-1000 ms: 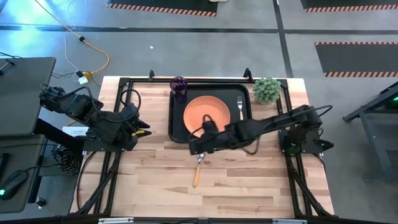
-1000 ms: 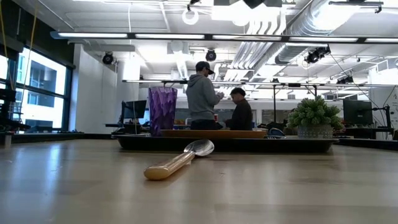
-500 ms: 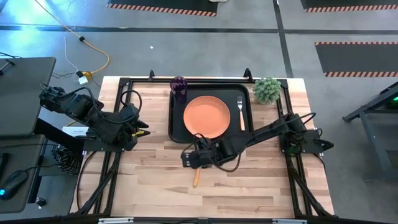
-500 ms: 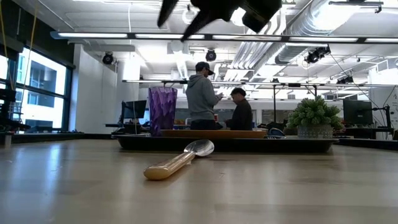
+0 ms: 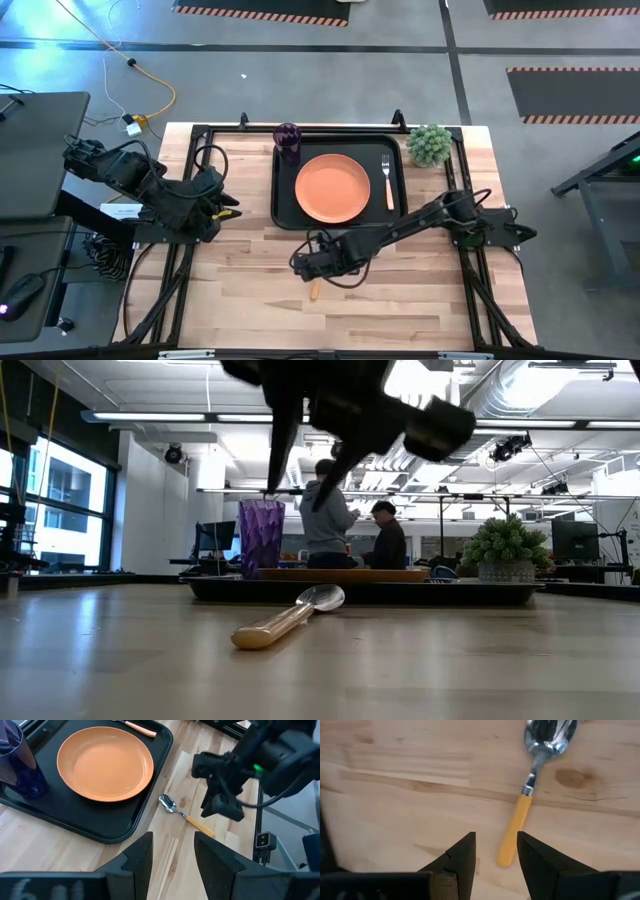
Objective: Pick and place plate/cup/fork/spoon on tray
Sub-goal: Put the yellow spoon to the right of the orange plate on the black serving tray
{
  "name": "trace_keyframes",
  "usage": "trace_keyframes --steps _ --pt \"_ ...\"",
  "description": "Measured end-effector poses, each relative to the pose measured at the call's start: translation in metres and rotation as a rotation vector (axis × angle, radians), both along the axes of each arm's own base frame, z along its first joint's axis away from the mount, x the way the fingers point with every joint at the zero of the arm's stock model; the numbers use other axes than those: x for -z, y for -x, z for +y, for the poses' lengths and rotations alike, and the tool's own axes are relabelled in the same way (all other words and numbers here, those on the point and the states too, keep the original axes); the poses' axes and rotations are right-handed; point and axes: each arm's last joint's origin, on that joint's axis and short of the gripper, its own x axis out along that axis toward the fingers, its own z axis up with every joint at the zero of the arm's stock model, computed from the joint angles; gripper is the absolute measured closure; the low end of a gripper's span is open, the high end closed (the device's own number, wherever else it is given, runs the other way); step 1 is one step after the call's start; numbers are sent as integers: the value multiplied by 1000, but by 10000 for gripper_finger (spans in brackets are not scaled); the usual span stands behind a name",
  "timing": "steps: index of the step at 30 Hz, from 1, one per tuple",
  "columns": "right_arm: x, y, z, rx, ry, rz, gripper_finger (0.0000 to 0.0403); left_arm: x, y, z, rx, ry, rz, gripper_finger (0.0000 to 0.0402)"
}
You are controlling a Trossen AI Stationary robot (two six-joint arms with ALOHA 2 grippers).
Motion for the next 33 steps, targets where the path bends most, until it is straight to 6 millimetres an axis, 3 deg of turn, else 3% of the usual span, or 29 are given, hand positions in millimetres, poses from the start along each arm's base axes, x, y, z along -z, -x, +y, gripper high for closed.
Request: trace_keyframes --steps 13,26,33 --pt "39 -8 4 -15 -16 89 268 0 0 0 0 0 0 268" --pt "43 -9 2 22 15 90 268 0 0 0 0 0 0 268" --pt "58 -13 4 47 -3 103 268 0 0 0 11 -12 1 268"
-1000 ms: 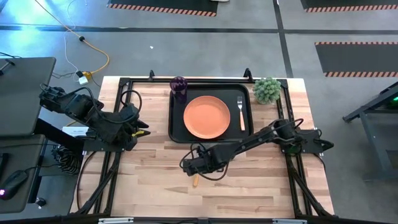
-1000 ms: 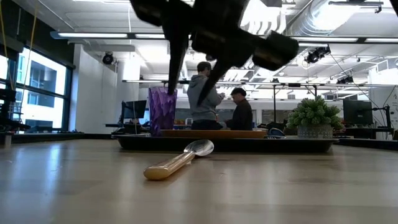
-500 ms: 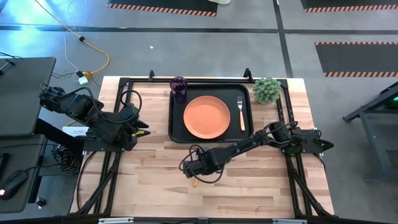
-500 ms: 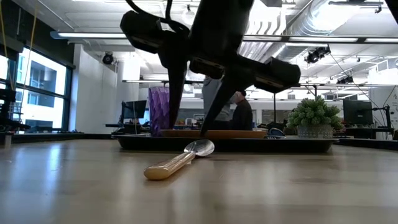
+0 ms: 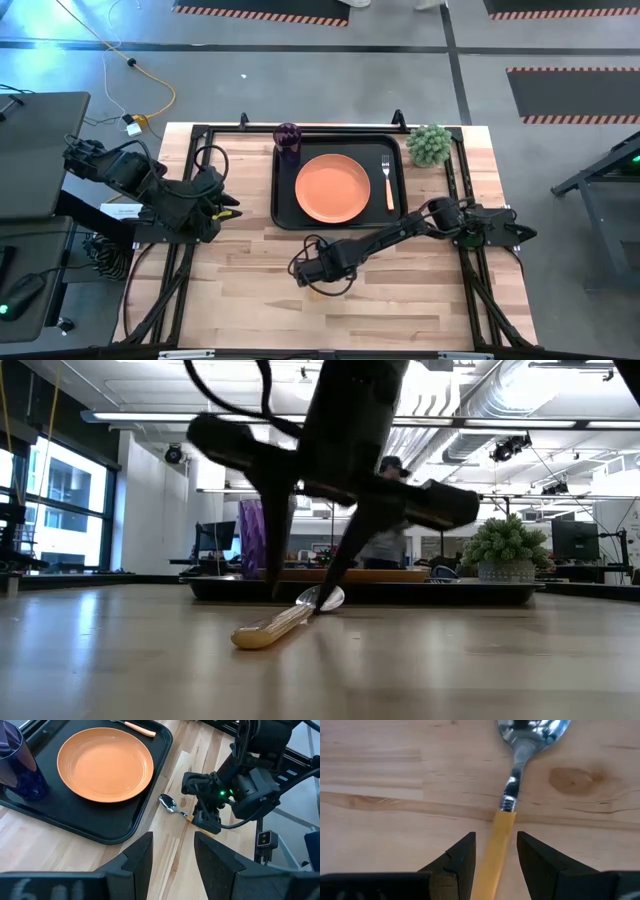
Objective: Pick and place plate/cup/fork/spoon on tray
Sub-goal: Put the yellow spoon to the right of the orange plate on the black serving tray
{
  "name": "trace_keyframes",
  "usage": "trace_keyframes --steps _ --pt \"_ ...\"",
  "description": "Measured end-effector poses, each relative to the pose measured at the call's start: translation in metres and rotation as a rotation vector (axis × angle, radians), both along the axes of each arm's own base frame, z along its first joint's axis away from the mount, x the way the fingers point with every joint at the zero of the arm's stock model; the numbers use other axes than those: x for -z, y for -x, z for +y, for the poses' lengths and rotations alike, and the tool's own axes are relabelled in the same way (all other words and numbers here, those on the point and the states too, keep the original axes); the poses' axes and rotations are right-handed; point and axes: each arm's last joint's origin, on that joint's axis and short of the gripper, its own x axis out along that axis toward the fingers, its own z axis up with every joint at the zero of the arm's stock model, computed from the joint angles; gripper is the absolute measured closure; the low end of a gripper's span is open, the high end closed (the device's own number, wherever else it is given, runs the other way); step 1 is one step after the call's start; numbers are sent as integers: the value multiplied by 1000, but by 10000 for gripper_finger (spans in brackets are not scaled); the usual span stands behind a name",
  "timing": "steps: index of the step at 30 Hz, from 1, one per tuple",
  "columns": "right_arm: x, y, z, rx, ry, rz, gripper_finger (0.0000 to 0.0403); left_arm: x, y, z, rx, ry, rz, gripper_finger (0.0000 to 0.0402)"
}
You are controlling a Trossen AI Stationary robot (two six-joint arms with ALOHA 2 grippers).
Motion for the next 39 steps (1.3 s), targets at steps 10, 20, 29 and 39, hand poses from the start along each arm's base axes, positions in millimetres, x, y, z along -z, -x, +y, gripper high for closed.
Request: trace_keyframes --steps 10,20,29,39 --pt "13 -3 2 -6 -21 23 268 0 0 0 8 -5 2 268" --pt "15 -2 -1 -25 -15 44 352 0 0 0 9 -6 4 268" --pt "14 -3 -1 -50 -11 35 399 0 0 0 21 -18 5 268" --pt "14 -3 0 -60 -15 37 389 0 0 0 22 -19 5 268"
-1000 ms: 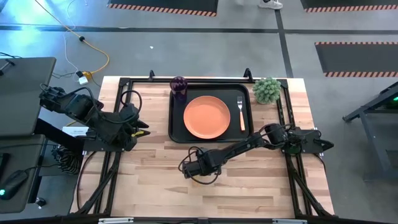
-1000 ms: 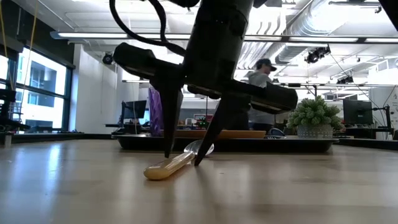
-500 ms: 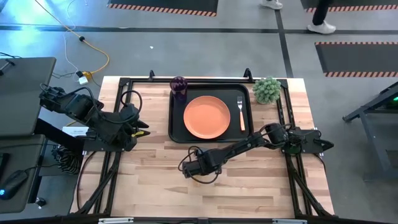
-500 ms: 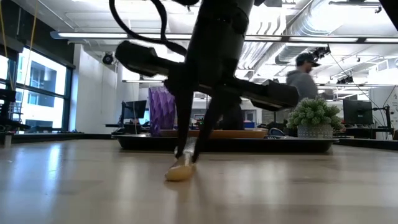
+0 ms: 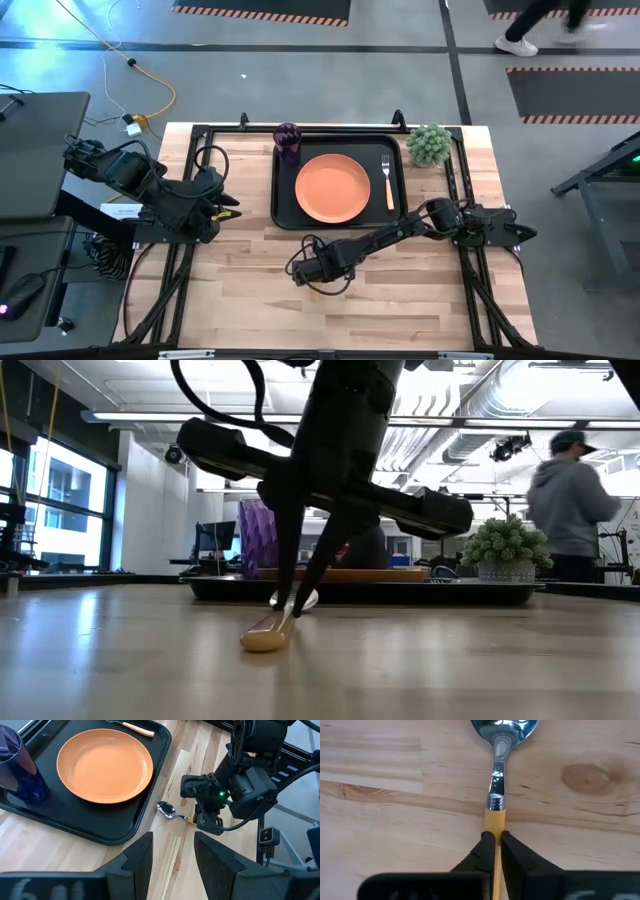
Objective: Pick and place plate/cup/fork/spoon on tray
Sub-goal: Put the yellow spoon to the right of the orange plate on the black serving tray
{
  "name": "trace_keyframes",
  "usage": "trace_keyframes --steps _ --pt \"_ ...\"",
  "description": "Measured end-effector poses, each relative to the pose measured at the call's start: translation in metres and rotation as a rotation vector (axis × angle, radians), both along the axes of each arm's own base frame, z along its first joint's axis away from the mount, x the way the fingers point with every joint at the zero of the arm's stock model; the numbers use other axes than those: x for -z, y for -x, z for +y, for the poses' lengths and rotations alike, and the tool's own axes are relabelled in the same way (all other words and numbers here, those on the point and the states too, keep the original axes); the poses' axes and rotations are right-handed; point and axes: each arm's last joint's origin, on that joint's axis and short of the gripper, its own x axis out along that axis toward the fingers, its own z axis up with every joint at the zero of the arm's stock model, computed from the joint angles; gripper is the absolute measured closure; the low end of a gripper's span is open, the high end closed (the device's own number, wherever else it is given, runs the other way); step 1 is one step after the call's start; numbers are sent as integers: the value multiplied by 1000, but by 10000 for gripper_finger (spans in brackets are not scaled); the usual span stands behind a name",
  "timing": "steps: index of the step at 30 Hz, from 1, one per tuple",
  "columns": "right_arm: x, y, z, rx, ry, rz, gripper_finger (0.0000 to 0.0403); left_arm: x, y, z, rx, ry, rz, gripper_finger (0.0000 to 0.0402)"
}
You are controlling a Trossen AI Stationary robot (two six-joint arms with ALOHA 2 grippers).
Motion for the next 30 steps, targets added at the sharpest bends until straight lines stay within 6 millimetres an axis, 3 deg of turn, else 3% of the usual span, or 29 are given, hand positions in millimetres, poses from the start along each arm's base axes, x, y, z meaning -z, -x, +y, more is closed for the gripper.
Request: trace_keyframes --steps 14,30 --pt "-3 -2 0 9 -10 -37 314 0 0 0 -1 2 -1 268" --pt "-7 -9 2 12 -21 -79 314 0 0 0 0 0 -1 268"
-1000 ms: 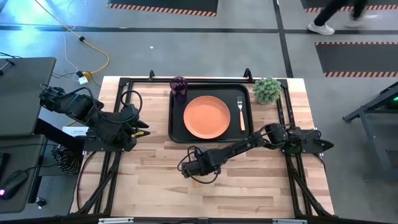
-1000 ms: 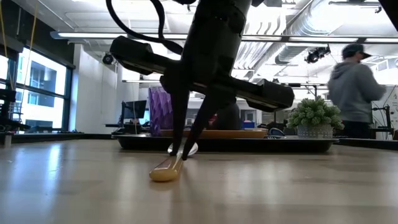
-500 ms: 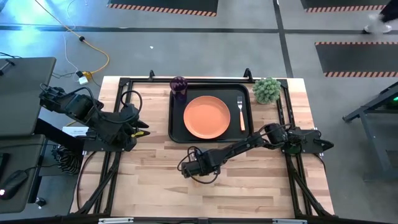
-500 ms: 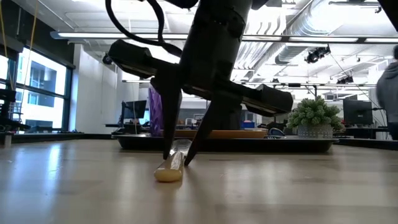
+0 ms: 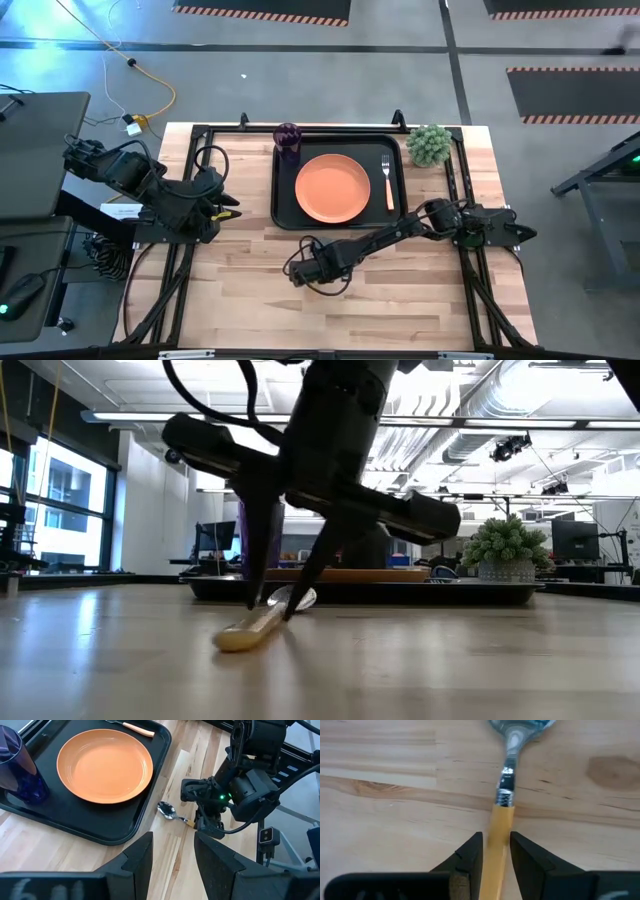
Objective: Pick and place plate/cup/fork/spoon on tray
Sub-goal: Put the yellow spoon to the right of the orange plate on the black serving tray
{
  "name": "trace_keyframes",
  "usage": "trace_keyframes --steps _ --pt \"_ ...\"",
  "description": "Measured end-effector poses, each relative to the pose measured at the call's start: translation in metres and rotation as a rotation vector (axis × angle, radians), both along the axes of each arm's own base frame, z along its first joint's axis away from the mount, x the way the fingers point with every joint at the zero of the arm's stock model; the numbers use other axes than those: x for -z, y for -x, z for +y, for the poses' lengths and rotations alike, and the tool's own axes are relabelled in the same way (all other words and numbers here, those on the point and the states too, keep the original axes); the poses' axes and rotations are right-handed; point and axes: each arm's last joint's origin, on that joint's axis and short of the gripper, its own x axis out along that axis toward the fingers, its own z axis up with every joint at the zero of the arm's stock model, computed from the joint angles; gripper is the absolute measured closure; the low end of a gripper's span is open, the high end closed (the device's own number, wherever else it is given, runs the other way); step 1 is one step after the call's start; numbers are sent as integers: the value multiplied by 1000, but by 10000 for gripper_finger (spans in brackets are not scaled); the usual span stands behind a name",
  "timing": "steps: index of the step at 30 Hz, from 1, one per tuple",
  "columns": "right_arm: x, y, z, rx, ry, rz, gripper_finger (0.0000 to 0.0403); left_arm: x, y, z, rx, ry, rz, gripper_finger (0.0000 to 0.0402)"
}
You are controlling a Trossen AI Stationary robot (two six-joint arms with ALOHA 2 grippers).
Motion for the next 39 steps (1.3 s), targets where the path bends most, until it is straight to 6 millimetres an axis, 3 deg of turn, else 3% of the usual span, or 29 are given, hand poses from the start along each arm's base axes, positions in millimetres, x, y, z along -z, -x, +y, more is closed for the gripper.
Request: trace_keyframes --steps 12,22,39 --pt "8 2 -9 -27 -16 84 314 0 0 0 1 -1 0 268" --pt "11 14 -14 -33 29 224 316 0 0 0 5 -6 1 268" --pt "12 20 -18 -90 97 270 367 0 0 0 5 -6 1 268"
